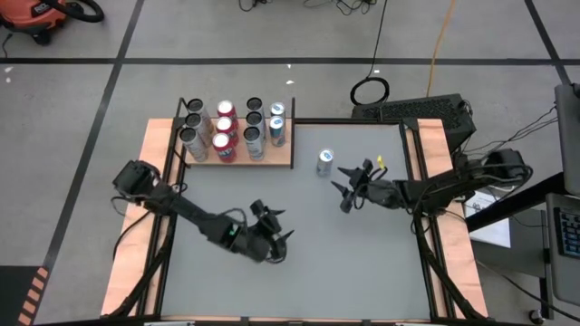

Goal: Place canned beverage on shelf
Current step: Put the blue soda can on the shelf aligned with the other blue soda can

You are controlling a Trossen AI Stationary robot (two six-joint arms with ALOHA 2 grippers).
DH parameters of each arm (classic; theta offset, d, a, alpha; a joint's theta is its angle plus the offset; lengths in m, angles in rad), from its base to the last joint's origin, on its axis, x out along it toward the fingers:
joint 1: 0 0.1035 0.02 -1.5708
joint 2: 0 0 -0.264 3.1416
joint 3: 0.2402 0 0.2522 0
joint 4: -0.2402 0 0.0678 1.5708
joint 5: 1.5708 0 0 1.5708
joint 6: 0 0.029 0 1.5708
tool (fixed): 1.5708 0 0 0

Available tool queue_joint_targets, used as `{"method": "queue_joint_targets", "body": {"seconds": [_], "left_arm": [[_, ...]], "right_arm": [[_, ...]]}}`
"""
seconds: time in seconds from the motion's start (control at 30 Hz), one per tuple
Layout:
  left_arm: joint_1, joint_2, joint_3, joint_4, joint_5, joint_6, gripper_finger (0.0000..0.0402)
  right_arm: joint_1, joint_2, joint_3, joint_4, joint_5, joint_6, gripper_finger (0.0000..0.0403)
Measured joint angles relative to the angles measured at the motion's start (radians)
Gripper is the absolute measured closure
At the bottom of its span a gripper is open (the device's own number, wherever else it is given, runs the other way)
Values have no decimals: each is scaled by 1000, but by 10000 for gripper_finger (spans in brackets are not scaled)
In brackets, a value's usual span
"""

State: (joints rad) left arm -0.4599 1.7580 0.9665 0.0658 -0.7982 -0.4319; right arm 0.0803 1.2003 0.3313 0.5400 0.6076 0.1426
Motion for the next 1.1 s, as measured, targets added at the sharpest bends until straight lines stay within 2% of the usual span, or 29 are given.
{"method": "queue_joint_targets", "body": {"seconds": [0.1, 0.3, 0.53, 0.67, 1.1], "left_arm": [[50, 0, 0, 71, 65, 71, 85], [107, 0, 0, 92, 92, 124, 85], [147, 0, 0, 93, 111, 52, 85], [146, 0, 0, 96, 110, 46, 85], [146, 0, 0, 116, 87, 30, 85]], "right_arm": [[-55, 0, 0, 1, -67, -29, 205], [-137, 0, 0, -36, -142, -35, 177], [-203, 0, 0, -43, -177, -5, 143], [-233, 0, 0, -44, -274, -23, 120], [-265, 0, 0, -61, -245, -62, 107]]}}
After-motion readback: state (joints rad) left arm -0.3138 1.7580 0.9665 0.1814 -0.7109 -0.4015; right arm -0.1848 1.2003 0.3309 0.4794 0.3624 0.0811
